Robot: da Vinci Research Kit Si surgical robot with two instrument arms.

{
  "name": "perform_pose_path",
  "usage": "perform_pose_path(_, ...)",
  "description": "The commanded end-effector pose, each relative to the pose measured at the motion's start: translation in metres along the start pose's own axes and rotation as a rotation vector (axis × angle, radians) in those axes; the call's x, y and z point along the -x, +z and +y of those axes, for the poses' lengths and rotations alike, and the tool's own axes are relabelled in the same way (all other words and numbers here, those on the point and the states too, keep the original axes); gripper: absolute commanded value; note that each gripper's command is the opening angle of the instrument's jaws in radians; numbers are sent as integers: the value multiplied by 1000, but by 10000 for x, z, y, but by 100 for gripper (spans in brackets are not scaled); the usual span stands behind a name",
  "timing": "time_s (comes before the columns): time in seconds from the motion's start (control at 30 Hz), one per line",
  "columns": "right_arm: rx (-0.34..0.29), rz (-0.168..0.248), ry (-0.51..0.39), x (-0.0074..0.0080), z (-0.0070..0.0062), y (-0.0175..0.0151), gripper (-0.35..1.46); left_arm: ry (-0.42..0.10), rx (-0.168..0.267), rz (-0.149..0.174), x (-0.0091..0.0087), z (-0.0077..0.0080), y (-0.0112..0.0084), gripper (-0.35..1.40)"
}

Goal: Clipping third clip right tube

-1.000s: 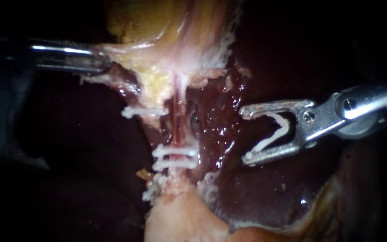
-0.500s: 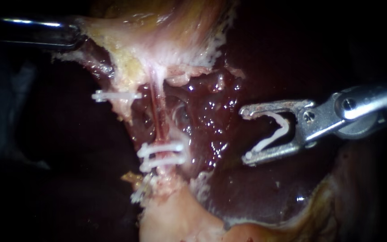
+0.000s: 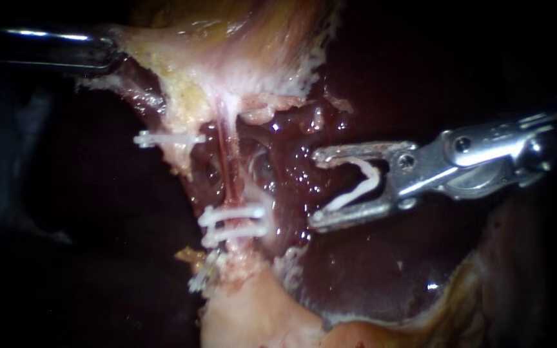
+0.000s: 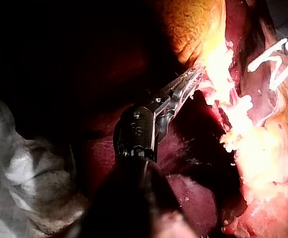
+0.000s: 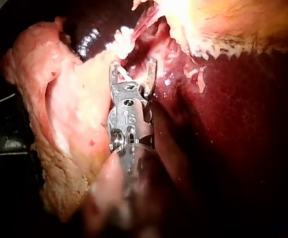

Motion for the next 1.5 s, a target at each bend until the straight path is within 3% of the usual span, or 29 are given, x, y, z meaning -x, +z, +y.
perform_pose_path(0.03, -3, 8, 7, 0, 2, 6, 50, 0, -1, 0, 0, 0, 0, -35)
perform_pose_path(0.3, -17, 51, 78, -3, 24, 60, 50, 0, -1, 0, 0, 0, 0, -35)
perform_pose_path(0.47, -78, 139, 140, -8, 35, 82, 50, 0, -1, 0, 1, 0, 0, -35)
perform_pose_path(0.63, -150, 229, 186, -15, 37, 93, 49, 0, -1, 0, 1, 0, 0, -35)
perform_pose_path(0.9, -217, 295, 225, -27, 43, 112, 48, 0, -1, 0, 0, -2, 0, -35)
perform_pose_path(1.2, -236, 338, 246, -31, 42, 107, 48, 1, -1, 0, 1, -4, 1, -35)
perform_pose_path(1.5, -357, 431, 282, -58, 24, 86, 47, 1, -1, 0, 2, -6, 1, -35)
